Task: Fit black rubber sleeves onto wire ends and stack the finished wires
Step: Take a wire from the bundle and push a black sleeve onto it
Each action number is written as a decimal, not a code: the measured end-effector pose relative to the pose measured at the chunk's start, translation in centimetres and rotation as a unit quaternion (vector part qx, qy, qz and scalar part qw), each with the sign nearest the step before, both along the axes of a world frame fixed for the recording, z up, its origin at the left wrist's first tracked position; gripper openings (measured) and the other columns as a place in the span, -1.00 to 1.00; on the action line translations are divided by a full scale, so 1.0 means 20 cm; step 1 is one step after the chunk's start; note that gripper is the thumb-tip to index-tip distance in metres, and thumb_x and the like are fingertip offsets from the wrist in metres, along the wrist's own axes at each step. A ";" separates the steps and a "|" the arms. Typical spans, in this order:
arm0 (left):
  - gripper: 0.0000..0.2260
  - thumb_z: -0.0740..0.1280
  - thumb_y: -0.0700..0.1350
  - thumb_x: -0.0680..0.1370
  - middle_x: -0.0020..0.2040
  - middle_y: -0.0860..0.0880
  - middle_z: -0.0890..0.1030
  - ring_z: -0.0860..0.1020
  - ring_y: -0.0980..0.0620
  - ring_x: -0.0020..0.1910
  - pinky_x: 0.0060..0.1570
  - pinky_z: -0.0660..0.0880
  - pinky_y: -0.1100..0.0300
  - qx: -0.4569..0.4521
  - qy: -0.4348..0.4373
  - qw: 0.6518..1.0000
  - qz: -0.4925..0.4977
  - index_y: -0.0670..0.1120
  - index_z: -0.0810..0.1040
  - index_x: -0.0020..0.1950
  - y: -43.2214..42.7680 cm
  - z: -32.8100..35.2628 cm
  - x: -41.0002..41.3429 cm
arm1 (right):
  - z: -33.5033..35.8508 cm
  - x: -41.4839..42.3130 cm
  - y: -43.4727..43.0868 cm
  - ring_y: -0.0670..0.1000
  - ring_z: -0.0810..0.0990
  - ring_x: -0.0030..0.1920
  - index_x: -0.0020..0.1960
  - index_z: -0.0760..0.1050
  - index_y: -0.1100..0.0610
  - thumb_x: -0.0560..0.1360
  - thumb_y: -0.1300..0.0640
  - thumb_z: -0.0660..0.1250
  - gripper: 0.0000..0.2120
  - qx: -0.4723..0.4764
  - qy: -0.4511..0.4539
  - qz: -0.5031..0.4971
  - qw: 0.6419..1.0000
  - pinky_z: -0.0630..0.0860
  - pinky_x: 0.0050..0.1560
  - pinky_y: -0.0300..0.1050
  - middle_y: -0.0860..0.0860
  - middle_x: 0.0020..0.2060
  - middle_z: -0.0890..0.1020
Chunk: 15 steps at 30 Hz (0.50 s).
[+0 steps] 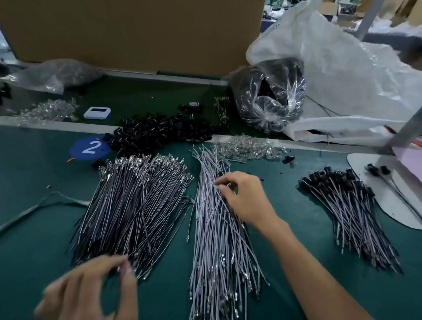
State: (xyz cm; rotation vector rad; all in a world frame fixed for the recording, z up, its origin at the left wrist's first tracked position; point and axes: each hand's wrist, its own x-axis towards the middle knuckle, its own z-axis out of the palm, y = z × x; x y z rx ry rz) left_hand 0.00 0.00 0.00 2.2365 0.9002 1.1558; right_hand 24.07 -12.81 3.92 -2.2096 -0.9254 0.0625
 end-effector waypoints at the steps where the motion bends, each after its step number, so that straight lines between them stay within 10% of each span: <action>1: -0.91 0.36 -0.13 0.52 -0.07 0.08 0.66 0.51 -0.02 -0.03 0.08 0.41 0.04 0.070 0.004 0.998 0.001 -0.07 0.67 -0.09 -0.06 0.04 0.05 | 0.00 -0.01 0.03 -0.10 0.57 -0.10 0.09 0.64 0.11 0.58 0.19 0.32 -0.85 -0.001 0.002 0.002 1.000 0.56 0.07 -0.14 -0.03 -0.03 0.66; 8: -0.59 0.46 0.08 0.47 0.13 -0.18 0.54 0.41 -0.20 0.16 0.11 0.25 -0.07 0.049 0.295 0.953 0.053 -0.15 0.57 0.19 0.10 0.19 0.36 | 0.01 -0.07 0.17 0.04 0.59 -0.04 0.06 0.59 0.13 0.57 0.14 0.33 -0.88 -0.090 -0.061 -0.043 0.993 0.56 -0.02 -0.06 0.04 -0.02 0.63; 15: -0.90 0.53 -0.06 0.44 -0.26 0.07 0.60 0.52 0.05 -0.28 -0.21 0.46 0.11 -0.101 0.110 0.988 0.042 -0.01 0.64 -0.20 0.16 0.22 0.39 | 0.05 -0.02 0.18 -0.04 0.61 -0.17 0.01 0.60 0.13 0.50 0.27 0.33 -0.86 -0.022 0.059 -0.103 0.993 0.59 -0.07 -0.11 0.02 -0.14 0.67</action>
